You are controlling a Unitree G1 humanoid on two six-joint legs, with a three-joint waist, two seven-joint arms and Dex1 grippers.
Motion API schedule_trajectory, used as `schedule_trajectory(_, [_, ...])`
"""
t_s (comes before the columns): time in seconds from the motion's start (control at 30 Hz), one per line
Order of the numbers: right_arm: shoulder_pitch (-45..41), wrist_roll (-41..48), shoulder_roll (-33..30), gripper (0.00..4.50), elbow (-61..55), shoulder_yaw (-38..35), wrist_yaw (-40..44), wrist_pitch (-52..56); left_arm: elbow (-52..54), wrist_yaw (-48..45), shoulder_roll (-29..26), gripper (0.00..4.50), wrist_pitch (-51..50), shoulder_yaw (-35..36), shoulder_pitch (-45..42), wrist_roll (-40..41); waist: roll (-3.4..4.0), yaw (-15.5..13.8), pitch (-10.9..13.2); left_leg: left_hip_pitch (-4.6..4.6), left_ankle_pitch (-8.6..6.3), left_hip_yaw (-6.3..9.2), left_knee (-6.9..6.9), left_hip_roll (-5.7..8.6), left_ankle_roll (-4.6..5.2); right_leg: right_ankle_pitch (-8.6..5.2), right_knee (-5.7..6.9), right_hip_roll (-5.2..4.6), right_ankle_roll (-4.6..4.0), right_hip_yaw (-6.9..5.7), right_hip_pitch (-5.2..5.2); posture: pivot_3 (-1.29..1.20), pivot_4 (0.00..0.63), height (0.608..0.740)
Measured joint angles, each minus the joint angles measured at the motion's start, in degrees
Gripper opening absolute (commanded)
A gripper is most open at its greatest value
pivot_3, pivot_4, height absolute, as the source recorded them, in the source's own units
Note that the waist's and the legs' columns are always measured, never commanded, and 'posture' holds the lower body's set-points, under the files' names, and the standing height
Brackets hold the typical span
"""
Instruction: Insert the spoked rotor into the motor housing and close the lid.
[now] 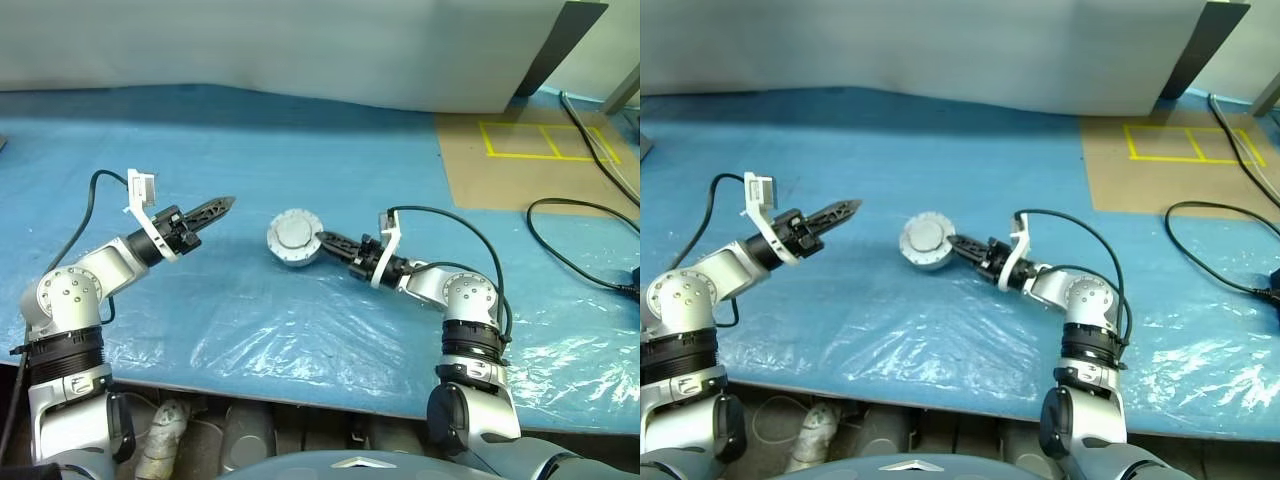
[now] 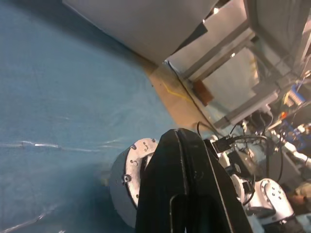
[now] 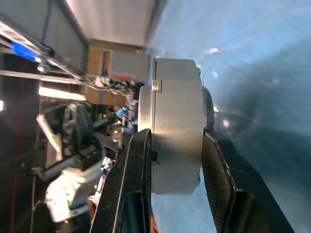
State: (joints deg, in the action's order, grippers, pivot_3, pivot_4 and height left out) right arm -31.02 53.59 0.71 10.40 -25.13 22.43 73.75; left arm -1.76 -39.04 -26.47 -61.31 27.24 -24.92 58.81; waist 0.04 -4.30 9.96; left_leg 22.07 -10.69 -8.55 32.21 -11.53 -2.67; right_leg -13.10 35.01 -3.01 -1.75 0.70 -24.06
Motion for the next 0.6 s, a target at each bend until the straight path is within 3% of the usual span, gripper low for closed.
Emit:
schedule_trajectory(0.07, [-1.17, 1.83, 0.54, 1.1, -0.84, -0.64, -0.96, 0.06, -0.23, 1.71, 0.79, 0.0, -0.44, 0.4, -0.77, 1.63, 0.0, -0.02, 0.0, -0.01, 0.0, 0.01, 0.0, 0.0, 0.0, 0.0, 0.01, 0.0, 0.01, -0.01, 0.0, 0.0, 0.15, 0.74])
schedule_trajectory(0.17, [-3.2, 4.47, 1.2, 1.1, -1.78, -1.33, -3.23, 0.02, 0.47, 3.14, 1.7, 0.63, -0.72, 0.34, -1.31, 3.92, 0.0, 0.05, 0.0, 0.0, 0.0, 0.0, 0.0, 0.0, 0.0, 0.01, 0.0, 0.0, 0.02, -0.01, 0.0, 0.0, 0.15, 0.74])
schedule_trajectory(0.53, [-5.6, 11.99, 0.47, 1.1, -4.06, -1.61, -7.66, -0.56, 1.18, 2.34, 1.99, 4.4, -1.89, -2.03, 1.83, 7.4, 0.0, -0.19, 0.0, 0.06, 0.0, 0.06, 0.01, -0.01, -0.01, 0.03, -0.01, 0.0, 0.05, -0.14, 0.0, 0.0, 0.15, 0.74])
schedule_trajectory(0.6, [-6.13, 12.55, 0.14, 1.1, -4.47, -1.21, -7.7, -0.66, 0.19, 2.01, 1.97, 4.46, -1.8, -2.63, 1.81, 7.32, 0.0, -0.2, 0.0, 0.06, 0.01, 0.07, 0.03, -0.01, -0.01, 0.03, 0.01, 0.0, 0.06, -0.14, 0.0, 0.0, 0.15, 0.74])
